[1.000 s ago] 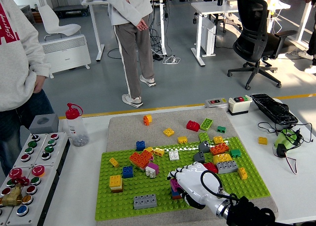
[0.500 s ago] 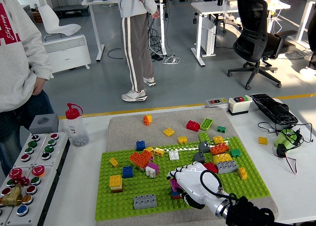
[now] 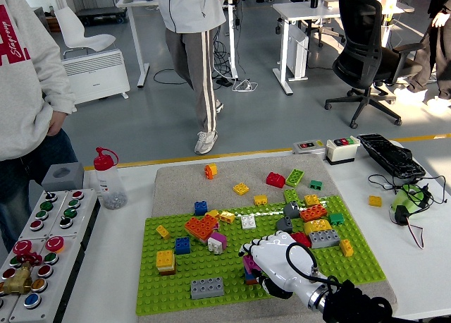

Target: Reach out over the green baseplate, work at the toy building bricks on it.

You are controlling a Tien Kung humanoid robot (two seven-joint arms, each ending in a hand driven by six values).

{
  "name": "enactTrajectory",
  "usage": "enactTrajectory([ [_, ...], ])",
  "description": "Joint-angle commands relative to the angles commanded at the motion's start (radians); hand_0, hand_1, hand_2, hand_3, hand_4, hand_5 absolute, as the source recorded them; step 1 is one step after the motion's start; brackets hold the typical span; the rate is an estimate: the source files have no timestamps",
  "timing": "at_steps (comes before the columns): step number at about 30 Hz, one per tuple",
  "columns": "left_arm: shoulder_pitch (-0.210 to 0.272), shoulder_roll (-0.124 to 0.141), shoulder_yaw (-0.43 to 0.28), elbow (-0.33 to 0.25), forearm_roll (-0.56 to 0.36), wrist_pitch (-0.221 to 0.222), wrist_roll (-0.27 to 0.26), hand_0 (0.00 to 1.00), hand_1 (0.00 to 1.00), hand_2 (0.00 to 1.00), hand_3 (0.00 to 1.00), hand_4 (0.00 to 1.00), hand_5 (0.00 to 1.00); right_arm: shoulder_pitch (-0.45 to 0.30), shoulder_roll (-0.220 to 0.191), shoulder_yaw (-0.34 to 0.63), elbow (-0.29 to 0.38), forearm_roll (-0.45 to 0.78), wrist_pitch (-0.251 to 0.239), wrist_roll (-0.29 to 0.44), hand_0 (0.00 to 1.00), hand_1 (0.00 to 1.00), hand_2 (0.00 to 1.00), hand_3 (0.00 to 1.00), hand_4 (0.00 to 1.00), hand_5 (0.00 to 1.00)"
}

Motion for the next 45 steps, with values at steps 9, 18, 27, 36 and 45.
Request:
enactTrajectory([
  [9,0.003,0.0,-0.003,0.0,0.004,0.0,0.001,0.696,0.717,0.704,0.635,0.388,0.998,-0.002,-0.009,0.006,0.02,-0.006,0.0,-0.001,0.392,0.551,0.637,0.718,0.591,0.09],
  [18,0.006,-0.001,-0.006,0.0,0.01,0.0,0.002,0.695,0.717,0.705,0.635,0.387,0.998,-0.007,-0.014,0.017,0.039,-0.011,-0.004,0.0,0.397,0.554,0.642,0.723,0.602,0.101],
  [27,0.004,0.0,-0.007,0.0,0.008,0.0,0.0,0.696,0.717,0.704,0.635,0.387,0.998,-0.069,-0.078,0.13,0.135,0.049,-0.059,0.027,0.317,0.488,0.667,0.712,0.595,0.111],
  [36,0.001,0.001,-0.01,0.0,0.007,0.0,-0.001,0.694,0.716,0.704,0.634,0.387,0.998,-0.123,-0.159,0.184,0.19,0.208,-0.155,0.183,0.212,0.27,0.639,0.561,0.131,0.002],
  [45,0.001,0.0,-0.013,0.0,0.011,0.0,0.0,0.694,0.717,0.705,0.635,0.386,0.998,-0.133,-0.172,0.163,0.213,0.242,-0.107,0.246,0.209,0.258,0.647,0.56,0.092,0.002],
])
